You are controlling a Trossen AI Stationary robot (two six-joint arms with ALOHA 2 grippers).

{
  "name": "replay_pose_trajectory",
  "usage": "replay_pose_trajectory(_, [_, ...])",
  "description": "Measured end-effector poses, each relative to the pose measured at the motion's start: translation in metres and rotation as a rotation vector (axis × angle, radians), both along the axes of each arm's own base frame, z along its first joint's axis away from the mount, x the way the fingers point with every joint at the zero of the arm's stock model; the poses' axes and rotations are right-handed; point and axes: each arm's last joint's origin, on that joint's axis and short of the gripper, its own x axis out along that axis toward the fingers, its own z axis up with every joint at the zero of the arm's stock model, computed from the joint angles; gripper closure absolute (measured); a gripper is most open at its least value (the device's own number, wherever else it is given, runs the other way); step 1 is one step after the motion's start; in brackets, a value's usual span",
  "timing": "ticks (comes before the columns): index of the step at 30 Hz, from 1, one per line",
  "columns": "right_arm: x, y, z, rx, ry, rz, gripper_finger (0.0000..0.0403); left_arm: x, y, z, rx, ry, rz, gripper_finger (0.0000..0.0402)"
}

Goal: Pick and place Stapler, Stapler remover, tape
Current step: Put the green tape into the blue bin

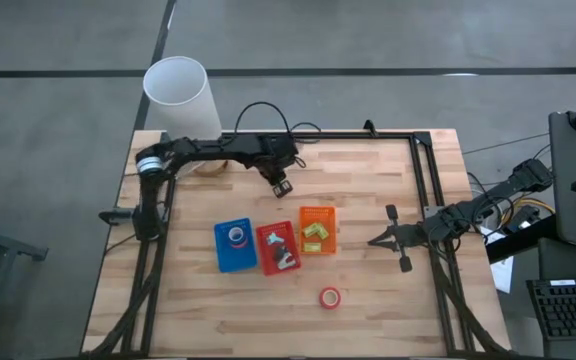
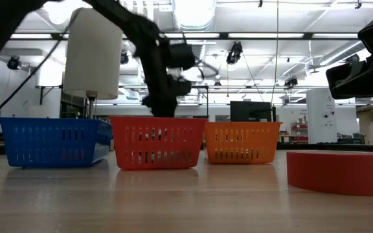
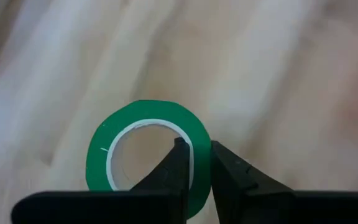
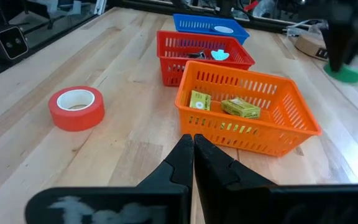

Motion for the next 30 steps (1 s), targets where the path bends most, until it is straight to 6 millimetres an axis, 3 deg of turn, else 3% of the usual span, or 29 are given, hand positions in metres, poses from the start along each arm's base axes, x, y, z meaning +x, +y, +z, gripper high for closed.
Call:
replay_pose_trajectory(8, [0.000,0.000,0.000,0.006,0.001,-0.002,0.0394,-0.022,-0.089,0.059,-0.049,-0.028,-0.076,0.0355])
replay_pose_trajectory(13, [0.000,0.000,0.000,0.007,0.001,-0.002,0.0394,-0.042,-0.151,0.075,-0.124,-0.083,-0.077,0.0353])
replay_pose_trajectory(18, [0.000,0.000,0.000,0.009,0.002,-0.003,0.0394,-0.065,-0.208,0.065,-0.217,-0.054,-0.026,0.0356])
replay_pose_trajectory(22, [0.000,0.000,0.000,0.009,0.001,-0.003,0.0394,-0.083,-0.241,0.051,-0.284,-0.004,0.052,0.0355])
replay_pose_trajectory(26, [0.000,0.000,0.000,0.008,0.001,-0.002,0.0394,-0.094,-0.258,0.038,-0.267,0.021,0.067,0.0355])
replay_pose_trajectory(30, [0.000,0.000,0.001,0.011,-0.004,-0.002,0.0394,-0.097,-0.257,0.028,-0.232,0.016,0.093,0.0353])
